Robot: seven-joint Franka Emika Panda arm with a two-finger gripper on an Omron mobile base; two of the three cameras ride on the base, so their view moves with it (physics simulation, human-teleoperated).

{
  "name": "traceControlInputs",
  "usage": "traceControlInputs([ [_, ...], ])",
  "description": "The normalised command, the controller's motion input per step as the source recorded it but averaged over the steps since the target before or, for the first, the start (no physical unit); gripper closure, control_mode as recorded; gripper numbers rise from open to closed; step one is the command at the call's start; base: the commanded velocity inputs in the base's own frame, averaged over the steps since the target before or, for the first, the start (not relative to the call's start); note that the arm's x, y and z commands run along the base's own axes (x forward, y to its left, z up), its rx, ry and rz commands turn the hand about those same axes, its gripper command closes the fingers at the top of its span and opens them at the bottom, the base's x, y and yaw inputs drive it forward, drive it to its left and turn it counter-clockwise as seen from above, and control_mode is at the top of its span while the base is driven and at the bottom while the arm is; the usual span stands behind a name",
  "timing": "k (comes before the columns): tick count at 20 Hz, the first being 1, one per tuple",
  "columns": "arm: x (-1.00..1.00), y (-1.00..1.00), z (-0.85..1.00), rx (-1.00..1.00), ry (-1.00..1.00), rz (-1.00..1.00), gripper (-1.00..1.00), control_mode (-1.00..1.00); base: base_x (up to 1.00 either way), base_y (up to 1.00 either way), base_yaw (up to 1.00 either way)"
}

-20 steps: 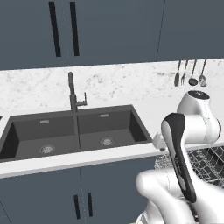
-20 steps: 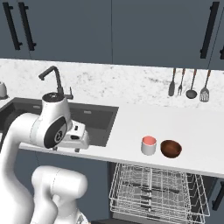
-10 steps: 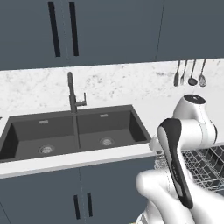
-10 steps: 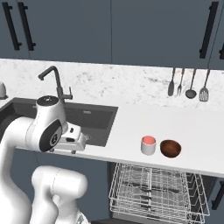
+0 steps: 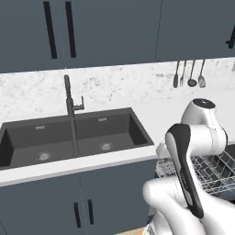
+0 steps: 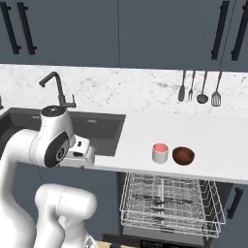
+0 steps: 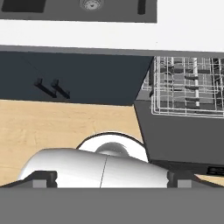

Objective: Pick up the cup and bowl from the counter, place them in the dishwasher, and close the dishwasher door.

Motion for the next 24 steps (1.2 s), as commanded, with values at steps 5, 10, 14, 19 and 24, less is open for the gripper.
traceControlInputs([
  [5,0.00,0.00,0.00,0.00,0.00,0.00,-1.00,1.00,-0.17,0.33,-0.24],
  [10,0.00,0.00,0.00,0.00,0.00,0.00,-1.00,1.00,-0.06,0.47,-0.38],
  [14,0.00,0.00,0.00,0.00,0.00,0.00,-1.00,1.00,0.00,0.45,-0.44],
  [19,0.00,0.00,0.00,0.00,0.00,0.00,-1.00,1.00,0.00,0.46,-0.44],
  [24,0.00,0.00,0.00,0.00,0.00,0.00,-1.00,1.00,0.00,0.35,-0.45],
])
